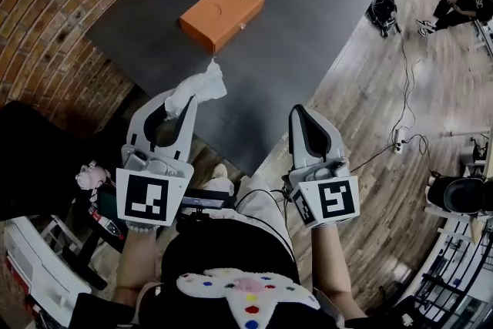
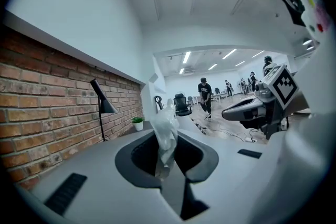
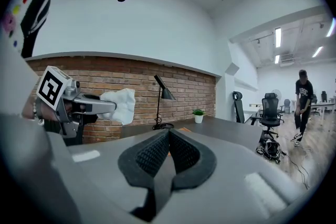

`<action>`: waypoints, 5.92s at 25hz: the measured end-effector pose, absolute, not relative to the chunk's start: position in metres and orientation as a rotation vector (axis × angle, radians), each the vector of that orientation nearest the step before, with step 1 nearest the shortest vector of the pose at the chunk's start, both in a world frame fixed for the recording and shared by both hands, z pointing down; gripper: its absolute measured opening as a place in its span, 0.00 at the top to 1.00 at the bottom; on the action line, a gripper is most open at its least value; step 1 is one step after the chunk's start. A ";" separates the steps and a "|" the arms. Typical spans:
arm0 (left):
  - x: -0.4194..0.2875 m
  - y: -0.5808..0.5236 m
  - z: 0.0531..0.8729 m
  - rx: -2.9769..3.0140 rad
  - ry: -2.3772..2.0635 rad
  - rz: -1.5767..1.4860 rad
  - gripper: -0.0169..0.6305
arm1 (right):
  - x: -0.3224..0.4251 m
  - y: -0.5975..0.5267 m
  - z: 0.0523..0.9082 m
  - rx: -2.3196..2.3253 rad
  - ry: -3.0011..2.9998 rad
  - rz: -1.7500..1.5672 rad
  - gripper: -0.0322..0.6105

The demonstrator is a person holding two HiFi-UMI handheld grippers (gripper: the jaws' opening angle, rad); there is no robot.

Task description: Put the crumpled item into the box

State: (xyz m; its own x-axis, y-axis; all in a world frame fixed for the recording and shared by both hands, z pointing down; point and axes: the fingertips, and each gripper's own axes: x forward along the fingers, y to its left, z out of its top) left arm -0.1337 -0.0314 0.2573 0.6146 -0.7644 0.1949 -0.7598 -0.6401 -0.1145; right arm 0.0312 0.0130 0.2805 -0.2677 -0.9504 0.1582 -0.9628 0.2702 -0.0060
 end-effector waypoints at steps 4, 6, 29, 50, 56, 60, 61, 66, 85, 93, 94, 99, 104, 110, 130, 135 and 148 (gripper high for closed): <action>-0.132 -0.044 0.261 -2.780 1.356 -0.364 0.89 | 0.030 -0.005 0.289 1.750 -2.449 0.162 0.87; -0.130 -0.049 0.262 -2.768 1.389 -0.364 0.89 | 0.029 -0.014 0.294 1.678 -2.480 0.169 0.77; -0.122 -0.100 0.309 -2.621 1.811 -0.470 0.89 | 0.047 -0.165 0.372 1.241 -2.618 0.167 0.77; -0.134 -0.134 0.353 -2.553 1.939 -0.585 0.89 | 0.014 -0.280 0.485 1.048 -2.493 0.176 0.77; -0.138 -0.143 0.359 -2.547 1.956 -0.590 0.89 | 0.017 -0.294 0.517 1.025 -2.415 0.173 0.77; -0.142 -0.144 0.365 -2.552 1.993 -0.600 0.89 | 0.012 -0.304 0.523 1.030 -2.417 0.202 0.77; -0.142 -0.144 0.366 -2.550 1.990 -0.605 0.89 | 0.012 -0.305 0.527 1.029 -2.412 0.206 0.77; -0.140 -0.144 0.366 -2.544 1.971 -0.608 0.89 | 0.017 -0.309 0.541 1.029 -2.386 0.212 0.77; -0.129 -0.146 0.361 -2.566 1.946 -0.596 0.89 | 0.028 -0.295 0.540 1.056 -2.411 0.255 0.82; -0.114 -0.145 0.362 -2.601 1.888 -0.598 0.89 | 0.047 -0.278 0.543 1.076 -2.389 0.272 0.82; -0.112 -0.146 0.362 -2.606 1.877 -0.597 0.89 | 0.048 -0.276 0.541 1.080 -2.392 0.279 0.82; -0.102 -0.147 0.361 -2.636 1.844 -0.597 0.89 | 0.058 -0.266 0.540 1.089 -2.390 0.277 0.82; -0.095 -0.147 0.360 -2.655 1.805 -0.594 0.89 | 0.069 -0.255 0.540 1.110 -2.377 0.289 0.82; -0.090 -0.144 0.360 -2.668 1.776 -0.597 0.89 | 0.079 -0.241 0.541 1.123 -2.363 0.315 0.82; -0.080 -0.146 0.346 -2.685 1.689 -0.586 0.89 | 0.102 -0.228 0.519 1.269 -2.365 0.391 0.81; -0.079 -0.144 0.328 -2.680 1.653 -0.546 0.89 | 0.115 -0.220 0.473 1.380 -2.376 0.296 0.86; -0.075 -0.131 0.280 -2.699 1.549 -0.426 0.89 | 0.145 -0.165 0.363 1.659 -2.379 0.176 0.94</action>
State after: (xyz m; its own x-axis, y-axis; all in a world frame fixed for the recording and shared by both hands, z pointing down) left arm -0.0749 -0.1307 0.2805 0.4769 -0.8476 0.2328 -0.8475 -0.5137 -0.1341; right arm 0.1447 -0.1654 0.3625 -0.3295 -0.9079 0.2593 -0.9361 0.3500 0.0358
